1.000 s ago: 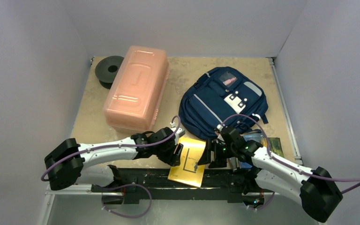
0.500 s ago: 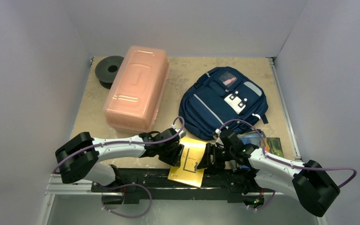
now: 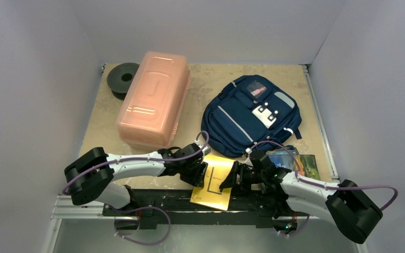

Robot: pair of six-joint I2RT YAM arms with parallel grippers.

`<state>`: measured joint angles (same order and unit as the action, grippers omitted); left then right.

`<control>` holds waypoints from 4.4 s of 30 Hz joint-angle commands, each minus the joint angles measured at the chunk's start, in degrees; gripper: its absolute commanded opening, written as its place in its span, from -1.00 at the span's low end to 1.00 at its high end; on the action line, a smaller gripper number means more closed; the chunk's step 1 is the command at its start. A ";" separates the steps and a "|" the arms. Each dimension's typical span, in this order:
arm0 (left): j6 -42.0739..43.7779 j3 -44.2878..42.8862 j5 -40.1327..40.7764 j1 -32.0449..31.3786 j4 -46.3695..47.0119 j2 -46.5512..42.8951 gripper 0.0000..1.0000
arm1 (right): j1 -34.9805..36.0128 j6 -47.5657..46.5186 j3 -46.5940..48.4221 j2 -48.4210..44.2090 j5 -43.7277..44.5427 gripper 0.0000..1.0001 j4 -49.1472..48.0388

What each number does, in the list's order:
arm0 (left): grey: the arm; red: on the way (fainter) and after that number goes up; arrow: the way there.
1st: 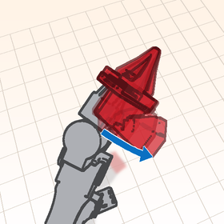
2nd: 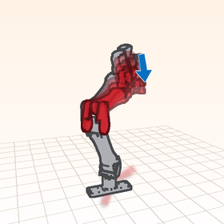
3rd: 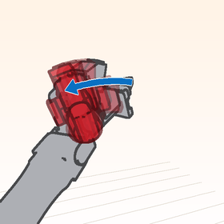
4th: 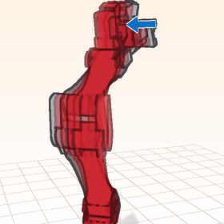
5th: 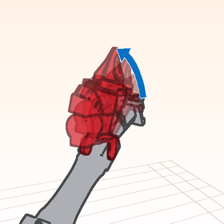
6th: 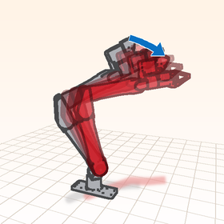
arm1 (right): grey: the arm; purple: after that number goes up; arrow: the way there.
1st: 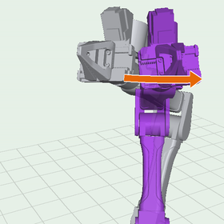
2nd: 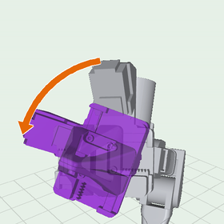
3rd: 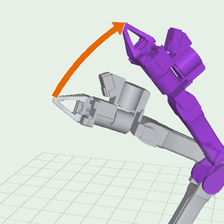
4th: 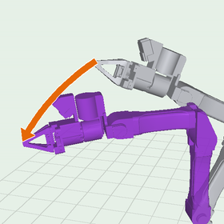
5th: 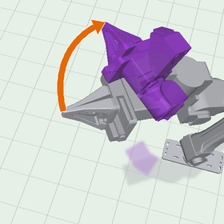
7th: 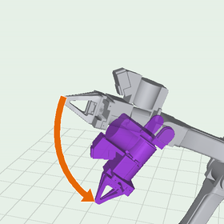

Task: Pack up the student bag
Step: Pick up the book from the center of the board, then place the book at the center of the board, then unzip the student bag at the center of the board.

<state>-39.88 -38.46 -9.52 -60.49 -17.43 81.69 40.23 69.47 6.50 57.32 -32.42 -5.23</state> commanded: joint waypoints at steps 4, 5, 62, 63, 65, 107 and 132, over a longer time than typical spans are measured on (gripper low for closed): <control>0.09 -0.74 3.53 -0.10 -3.46 -12.02 0.07 | 0.10 10.14 -0.64 -6.01 0.34 -0.95 -10.07; 0.51 -1.83 5.55 -0.07 -5.69 -15.60 0.11 | 0.11 10.87 -0.08 -8.75 -0.11 -1.00 -8.01; -5.48 -44.39 -9.69 13.68 5.03 26.44 0.31 | -52.70 -31.91 27.60 11.88 19.65 0.13 18.43; -5.83 -44.95 -9.94 13.80 4.99 27.23 0.31 | -52.71 -31.80 27.66 12.39 19.23 0.07 18.32; -6.74 -45.89 -9.79 13.82 5.46 28.90 0.30 | -52.70 -30.41 27.31 12.52 18.59 0.01 17.66; -36.92 -37.15 3.24 15.61 13.71 34.20 0.28 | -52.62 -42.76 34.60 11.03 22.00 0.00 20.44; -15.70 -47.06 5.00 19.67 21.93 27.77 -1.00 | -48.34 -54.07 37.23 11.02 24.77 0.05 17.50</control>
<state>-62.11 -78.19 -5.13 -43.51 0.84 114.17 -9.89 20.51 41.25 70.11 -10.79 15.86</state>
